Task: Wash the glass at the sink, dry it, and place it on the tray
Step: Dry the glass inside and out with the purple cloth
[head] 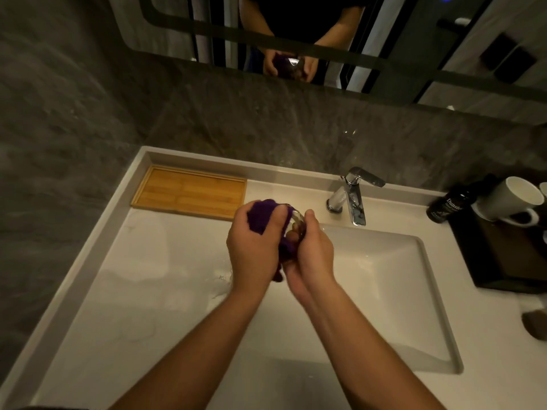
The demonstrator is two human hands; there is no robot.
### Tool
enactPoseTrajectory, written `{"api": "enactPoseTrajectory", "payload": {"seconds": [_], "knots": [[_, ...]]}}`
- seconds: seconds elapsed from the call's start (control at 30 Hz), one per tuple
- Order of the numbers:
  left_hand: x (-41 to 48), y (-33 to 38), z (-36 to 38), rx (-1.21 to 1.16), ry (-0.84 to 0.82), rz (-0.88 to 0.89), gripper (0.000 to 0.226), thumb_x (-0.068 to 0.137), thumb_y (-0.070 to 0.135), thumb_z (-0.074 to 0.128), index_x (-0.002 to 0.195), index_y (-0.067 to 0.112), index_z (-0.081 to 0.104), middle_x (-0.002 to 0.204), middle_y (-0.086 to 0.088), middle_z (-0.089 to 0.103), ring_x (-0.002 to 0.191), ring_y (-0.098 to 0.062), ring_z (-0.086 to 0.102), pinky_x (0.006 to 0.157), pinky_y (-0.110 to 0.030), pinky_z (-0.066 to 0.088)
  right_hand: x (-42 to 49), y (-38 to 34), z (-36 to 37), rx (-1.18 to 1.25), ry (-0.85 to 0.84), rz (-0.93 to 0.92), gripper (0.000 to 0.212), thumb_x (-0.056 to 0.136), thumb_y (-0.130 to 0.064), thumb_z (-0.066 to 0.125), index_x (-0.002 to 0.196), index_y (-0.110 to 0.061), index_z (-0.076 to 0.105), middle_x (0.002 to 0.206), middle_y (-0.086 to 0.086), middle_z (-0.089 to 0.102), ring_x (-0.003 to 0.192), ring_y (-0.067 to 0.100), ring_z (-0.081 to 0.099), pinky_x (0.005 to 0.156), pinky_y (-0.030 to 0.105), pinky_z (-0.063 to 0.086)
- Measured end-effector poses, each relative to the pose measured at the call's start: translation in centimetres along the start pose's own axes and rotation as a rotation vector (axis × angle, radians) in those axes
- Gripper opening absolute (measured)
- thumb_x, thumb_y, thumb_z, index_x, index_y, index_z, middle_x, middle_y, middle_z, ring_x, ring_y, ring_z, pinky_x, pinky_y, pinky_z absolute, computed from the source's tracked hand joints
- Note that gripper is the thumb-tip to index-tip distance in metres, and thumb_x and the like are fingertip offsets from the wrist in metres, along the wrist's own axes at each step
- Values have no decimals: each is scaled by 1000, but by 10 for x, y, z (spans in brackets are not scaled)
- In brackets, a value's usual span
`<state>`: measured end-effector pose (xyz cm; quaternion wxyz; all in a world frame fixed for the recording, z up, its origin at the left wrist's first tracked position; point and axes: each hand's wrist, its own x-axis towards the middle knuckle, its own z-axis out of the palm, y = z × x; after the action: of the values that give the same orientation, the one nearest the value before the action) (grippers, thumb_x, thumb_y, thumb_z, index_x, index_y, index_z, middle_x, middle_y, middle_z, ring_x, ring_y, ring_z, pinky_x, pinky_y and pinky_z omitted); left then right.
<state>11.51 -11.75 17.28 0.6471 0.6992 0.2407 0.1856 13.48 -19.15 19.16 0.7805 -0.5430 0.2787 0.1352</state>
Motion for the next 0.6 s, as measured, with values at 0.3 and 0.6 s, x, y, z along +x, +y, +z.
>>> {"api": "enactPoseTrajectory", "payload": {"seconds": [0.3, 0.6], "knots": [[24, -7, -17, 294, -437, 28, 53, 87, 45, 73, 131, 26, 52, 118, 8, 60, 106, -11, 59, 71, -14, 48, 11, -7, -16, -206, -80, 69, 39, 109, -38, 46, 105, -13, 75, 101, 16, 82, 97, 30, 77, 89, 51, 64], [9, -26, -9, 33, -7, -77, 47, 87, 50, 69, 121, 19, 61, 109, 2, 69, 100, -16, 67, 77, -25, 56, 1, 17, -4, 25, -71, 137, 35, 110, -34, 43, 99, -13, 68, 61, 0, 76, 54, 13, 74, 58, 34, 57]]}}
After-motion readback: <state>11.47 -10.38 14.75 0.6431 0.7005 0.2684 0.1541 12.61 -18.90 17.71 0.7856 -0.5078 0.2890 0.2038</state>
